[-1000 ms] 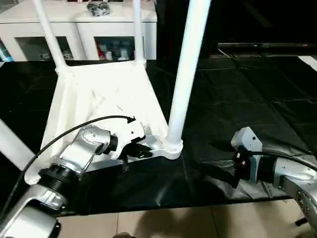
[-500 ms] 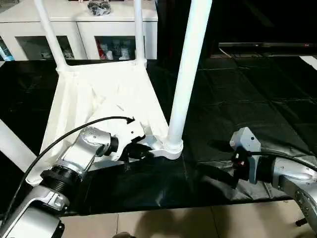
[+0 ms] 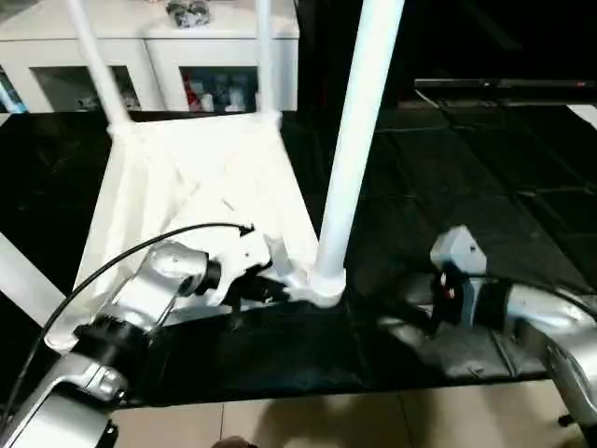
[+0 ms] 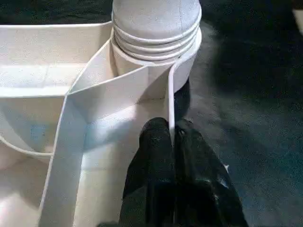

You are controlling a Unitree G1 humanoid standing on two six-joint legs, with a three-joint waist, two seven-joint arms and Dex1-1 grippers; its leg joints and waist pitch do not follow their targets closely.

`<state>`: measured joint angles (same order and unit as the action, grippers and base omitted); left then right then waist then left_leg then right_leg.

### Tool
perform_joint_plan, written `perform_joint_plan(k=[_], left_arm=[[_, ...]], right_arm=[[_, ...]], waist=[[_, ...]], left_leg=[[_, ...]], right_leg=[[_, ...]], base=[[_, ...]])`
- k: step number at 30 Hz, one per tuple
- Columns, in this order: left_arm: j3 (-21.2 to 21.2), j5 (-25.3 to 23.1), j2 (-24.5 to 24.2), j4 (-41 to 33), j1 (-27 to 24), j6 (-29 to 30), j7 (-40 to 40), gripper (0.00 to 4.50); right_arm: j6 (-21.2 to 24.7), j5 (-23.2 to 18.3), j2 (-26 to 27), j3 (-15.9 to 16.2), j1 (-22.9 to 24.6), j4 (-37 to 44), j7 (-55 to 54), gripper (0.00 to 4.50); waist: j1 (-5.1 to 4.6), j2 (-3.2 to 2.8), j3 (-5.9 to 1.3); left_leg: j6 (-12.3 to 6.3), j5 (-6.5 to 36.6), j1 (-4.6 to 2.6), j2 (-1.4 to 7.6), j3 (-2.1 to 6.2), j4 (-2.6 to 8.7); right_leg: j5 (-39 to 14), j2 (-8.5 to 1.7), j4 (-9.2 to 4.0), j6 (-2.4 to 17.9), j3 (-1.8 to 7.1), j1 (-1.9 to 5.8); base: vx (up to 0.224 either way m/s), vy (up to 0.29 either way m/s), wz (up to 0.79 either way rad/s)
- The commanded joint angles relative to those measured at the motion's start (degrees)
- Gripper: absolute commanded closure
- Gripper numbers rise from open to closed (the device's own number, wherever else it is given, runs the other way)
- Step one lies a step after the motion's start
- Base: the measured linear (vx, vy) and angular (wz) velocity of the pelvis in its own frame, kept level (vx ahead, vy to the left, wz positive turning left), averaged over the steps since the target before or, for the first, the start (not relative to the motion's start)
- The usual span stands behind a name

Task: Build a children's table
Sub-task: Rotate leg to tighten

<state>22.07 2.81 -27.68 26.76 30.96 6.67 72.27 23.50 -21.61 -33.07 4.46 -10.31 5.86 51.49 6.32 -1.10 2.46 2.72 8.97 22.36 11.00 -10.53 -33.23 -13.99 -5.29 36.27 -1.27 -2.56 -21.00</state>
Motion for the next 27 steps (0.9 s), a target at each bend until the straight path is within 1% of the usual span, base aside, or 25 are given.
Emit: perform_joint_plan(k=[1,2,3,4,5,6,7,9,11,12,14,15,16,17,19,20,21,22,23,24,25,26,27], left_arm=[[4.8,0.1,0.4,-1.9,-1.3,-2.3,5.6,4.47],[5.0,0.0,0.3,-1.9,-1.3,-2.6,5.8,4.47],[6.0,-0.9,-0.3,-1.8,-1.2,-4.3,6.9,4.47],[6.3,-1.5,-0.5,-1.5,-1.0,-5.3,7.4,4.47],[6.4,-1.6,-0.6,-1.5,-1.0,-5.5,7.6,4.47],[6.7,-2.4,-0.8,-1.1,-0.7,-7.0,8.4,4.47],[6.9,-2.8,-0.9,-1.0,-0.6,-7.5,8.7,4.47],[7.0,-3.1,-1.0,-1.2,-0.5,-8.0,9.2,4.47],[7.1,-2.7,-1.1,-2.0,-0.6,-7.8,10.3,4.47],[7.1,-2.5,-1.1,-2.5,-0.6,-7.6,10.7,4.50],[7.3,-2.3,-1.1,-3.0,-0.6,-7.5,11.2,4.50],[7.5,-2.4,-1.0,-3.1,-0.6,-7.6,11.2,4.50],[7.5,-2.7,-0.8,-2.7,-0.5,-7.9,11.1,4.50],[7.5,-2.7,-0.8,-2.7,-0.5,-7.9,11.1,4.50],[7.5,-3.2,-0.7,-2.0,-0.2,-8.4,10.9,4.50],[7.5,-3.5,-0.7,-1.7,0.0,-8.5,10.8,4.50],[7.5,-3.7,-0.7,-1.4,0.1,-8.5,10.7,4.50],[7.5,-3.8,-0.7,-1.3,0.2,-8.6,10.6,4.50],[7.5,-4.2,-0.7,-0.8,0.4,-8.8,10.3,4.50],[7.5,-4.3,-0.7,-0.6,0.6,-8.8,10.2,4.50],[7.4,-4.4,-0.7,-0.4,0.7,-8.8,10.2,4.50],[7.4,-4.5,-0.6,-0.3,0.8,-8.8,10.2,4.50],[7.3,-4.5,-0.6,-0.3,0.8,-8.7,10.2,4.50]], right_arm=[[-1.0,-3.3,0.7,-0.7,-1.5,-1.1,5.0,0.00],[-1.0,-3.4,0.6,-0.6,-1.5,-1.2,5.4,0.00],[-1.1,-3.6,0.0,0.7,-2.1,-1.8,8.5,0.00],[-1.4,-3.5,-0.3,1.6,-2.4,-2.3,10.1,0.00],[-1.6,-3.4,-0.4,1.8,-2.5,-2.5,10.4,0.00],[-3.6,-2.0,-0.4,3.3,-3.4,-4.1,11.6,0.00],[-4.4,-1.5,-0.1,4.0,-4.1,-5.2,12.2,0.00],[-5.3,-1.2,0.5,4.7,-5.1,-6.8,13.1,0.00],[-5.8,-1.4,1.6,5.5,-6.5,-9.0,15.0,0.00],[-6.2,-1.1,2.3,6.1,-7.4,-10.6,15.9,0.19],[-6.8,-0.7,3.5,6.9,-8.9,-13.3,17.5,0.38],[-7.1,-0.5,4.3,7.4,-9.8,-15.0,18.2,0.38],[-7.9,-0.1,4.8,8.3,-10.8,-17.2,19.5,0.50],[-8.0,0.0,4.8,8.4,-10.9,-17.4,19.6,0.50],[-9.2,0.6,5.1,9.6,-11.8,-19.1,20.6,0.77],[-9.4,0.8,5.4,10.1,-12.2,-19.7,21.2,0.77],[-9.6,1.0,5.6,10.5,-12.5,-20.1,21.6,0.87],[-9.6,1.2,5.7,10.7,-12.6,-20.3,21.8,0.87],[-9.9,1.7,6.2,11.1,-13.1,-21.2,22.5,0.96],[-10.1,2.0,6.5,11.2,-13.5,-21.9,22.8,1.11],[-10.1,2.3,6.7,11.5,-13.8,-22.5,23.2,1.11],[-10.5,2.6,6.9,11.7,-14.1,-23.4,23.5,1.24],[-10.9,2.9,7.2,11.9,-14.4,-24.3,23.8,1.24]], waist=[[-0.09,0.84,-3.37],[0.03,0.72,-3.38],[0.17,0.86,-3.35],[0.62,0.83,-3.35],[0.75,0.77,-3.37],[0.94,0.78,-3.41],[1.05,0.93,-3.39],[1.24,0.93,-3.35],[1.35,0.85,-3.39],[1.36,0.82,-3.44],[1.18,0.90,-3.51],[1.11,0.83,-3.55],[1.19,0.95,-3.58],[1.10,0.94,-3.57],[1.40,0.85,-3.65],[1.43,0.82,-3.71],[1.35,0.91,-3.70],[1.42,0.87,-3.64],[1.42,0.86,-3.65],[1.40,0.86,-3.63],[1.42,0.88,-3.65],[1.43,0.83,-3.56],[1.42,0.84,-3.59]], left_leg=[[-2.13,11.0,-1.45,2.25,0.59,3.36],[-2.24,10.8,-1.49,2.28,0.55,3.33],[-2.39,10.7,-1.60,2.32,0.51,3.35],[-2.48,10.6,-1.59,2.42,0.51,3.38],[-2.29,10.4,-1.63,2.46,0.51,3.37],[-1.97,10.5,-1.56,2.45,0.57,3.40],[-1.55,11.1,-1.62,2.41,0.50,3.45],[-1.09,11.9,-1.75,2.43,0.47,3.49],[-0.80,12.0,-1.74,2.43,0.50,3.54],[-0.73,12.1,-1.68,2.44,0.51,3.53],[-0.82,11.7,-1.47,2.32,0.53,3.49],[-0.88,11.7,-1.54,2.31,0.48,3.41],[-0.95,11.6,-1.66,2.35,0.43,3.39],[-0.97,11.5,-1.55,2.32,0.45,3.37],[-1.10,10.7,-1.67,2.38,0.42,3.32],[-1.15,10.3,-1.68,2.37,0.43,3.29],[-1.31,10.0,-1.57,2.31,0.40,3.28],[-1.44,10.4,-1.57,2.31,0.38,3.28],[-1.43,10.6,-1.60,2.32,0.37,3.26],[-1.24,10.9,-1.61,2.36,0.39,3.34],[-1.17,11.1,-1.64,2.34,0.37,3.32],[-0.93,11.7,-1.66,2.39,0.40,3.42],[-0.66,12.1,-1.68,2.42,0.43,3.44]], right_leg=[[-1.7,-2.98,-4.37,13.4,2.00,1.47],[-1.5,-2.93,-4.28,13.4,2.01,1.42],[-1.5,-2.88,-4.32,13.5,2.00,1.31],[-1.8,-2.92,-4.31,13.5,1.97,1.34],[-1.6,-2.91,-4.20,13.4,1.97,1.32],[-1.8,-3.02,-4.17,13.4,1.90,1.31],[-2.6,-3.07,-4.21,13.3,1.90,1.26],[-4.1,-3.17,-4.32,13.2,2.01,1.14],[-4.2,-3.14,-4.23,13.2,1.98,1.15],[-4.0,-3.20,-4.23,13.3,1.98,1.16],[-3.1,-3.09,-4.04,13.6,1.86,1.28],[-2.8,-3.09,-4.02,13.9,1.86,1.17],[-2.4,-3.03,-4.03,14.1,1.85,1.15],[-2.3,-3.07,-3.91,14.3,1.84,1.17],[-1.4,-3.03,-3.86,14.4,1.87,1.21],[-0.7,-2.96,-3.78,14.4,1.83,1.23],[0.0,-2.87,-3.69,14.5,1.80,1.27],[-0.3,-2.94,-3.76,14.4,1.81,1.25],[-0.6,-2.96,-3.78,14.4,1.81,1.23],[-1.3,-2.97,-3.82,14.4,1.81,1.18],[-1.5,-3.00,-3.83,14.4,1.82,1.16],[-2.5,-3.07,-3.97,14.4,1.84,1.13],[-3.0,-3.12,-3.93,14.5,1.83,1.10]], base=[[0.000,0.000,0.00],[0.000,0.000,0.00],[0.000,0.000,0.00],[0.000,0.000,0.00],[0.000,0.000,0.00],[0.000,0.000,0.00],[0.000,0.000,0.00],[0.000,0.000,0.00],[0.000,0.000,0.00],[0.000,0.000,0.00],[0.000,0.000,0.00],[0.000,0.000,0.00],[0.000,0.000,0.00],[0.000,0.000,0.00],[0.000,0.000,0.00],[0.000,0.000,0.00],[0.000,0.000,0.00],[0.000,0.000,0.00],[0.000,0.000,0.00],[0.000,0.000,0.00],[0.000,0.000,0.00],[0.000,0.000,0.00],[0.000,0.000,0.00]])
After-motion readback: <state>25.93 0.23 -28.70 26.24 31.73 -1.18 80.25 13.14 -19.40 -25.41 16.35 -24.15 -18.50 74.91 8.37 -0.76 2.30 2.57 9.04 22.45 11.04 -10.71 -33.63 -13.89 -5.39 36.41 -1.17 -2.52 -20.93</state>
